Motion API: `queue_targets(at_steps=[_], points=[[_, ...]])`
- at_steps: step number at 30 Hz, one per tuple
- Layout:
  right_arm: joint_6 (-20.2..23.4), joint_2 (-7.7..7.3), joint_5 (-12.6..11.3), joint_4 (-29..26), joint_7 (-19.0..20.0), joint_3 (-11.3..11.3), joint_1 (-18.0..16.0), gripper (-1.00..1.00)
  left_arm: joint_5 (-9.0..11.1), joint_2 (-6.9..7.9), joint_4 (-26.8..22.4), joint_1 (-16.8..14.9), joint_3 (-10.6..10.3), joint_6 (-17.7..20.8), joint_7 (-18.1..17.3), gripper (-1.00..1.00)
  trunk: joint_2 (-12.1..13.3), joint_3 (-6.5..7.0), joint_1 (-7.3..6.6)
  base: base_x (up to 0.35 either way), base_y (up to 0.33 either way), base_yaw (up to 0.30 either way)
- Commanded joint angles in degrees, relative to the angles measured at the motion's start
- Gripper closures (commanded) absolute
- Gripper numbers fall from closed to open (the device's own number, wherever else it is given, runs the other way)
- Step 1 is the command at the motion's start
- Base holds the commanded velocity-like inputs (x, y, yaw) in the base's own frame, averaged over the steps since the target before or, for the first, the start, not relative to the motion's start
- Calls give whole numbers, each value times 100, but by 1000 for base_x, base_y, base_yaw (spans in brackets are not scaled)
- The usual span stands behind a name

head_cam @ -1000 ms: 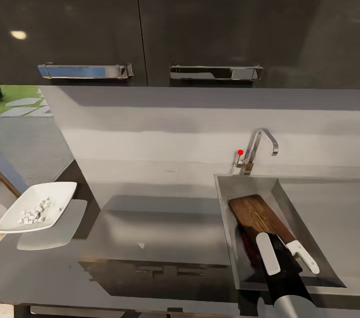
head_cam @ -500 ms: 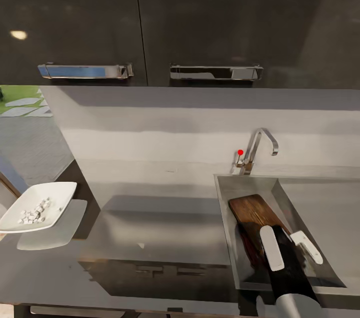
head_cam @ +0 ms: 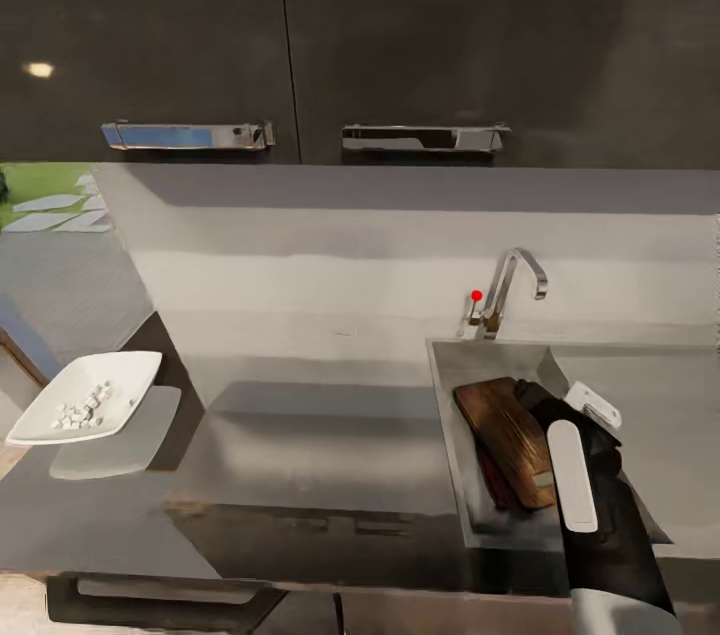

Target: In the kitchen, take the Vidalia onion out of the sink, dice it on the chopping board with the paring knife, put the diced onion into the bowl on the countertop, then place both the paring knife and the chopping board into the sink.

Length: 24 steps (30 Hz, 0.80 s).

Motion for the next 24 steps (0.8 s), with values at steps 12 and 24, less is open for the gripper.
queue_targets(at_steps=[12, 24], points=[[49, 28, 890, -170, 1380, 155, 48, -100, 34, 7, -9, 0, -32, -6, 8, -100, -12, -11, 0, -335, 0, 0], [47, 36, 897, -172, 1401, 164, 63, -100, 34, 7, -9, 0, -32, -6, 8, -100, -12, -11, 0, -337, 0, 0]])
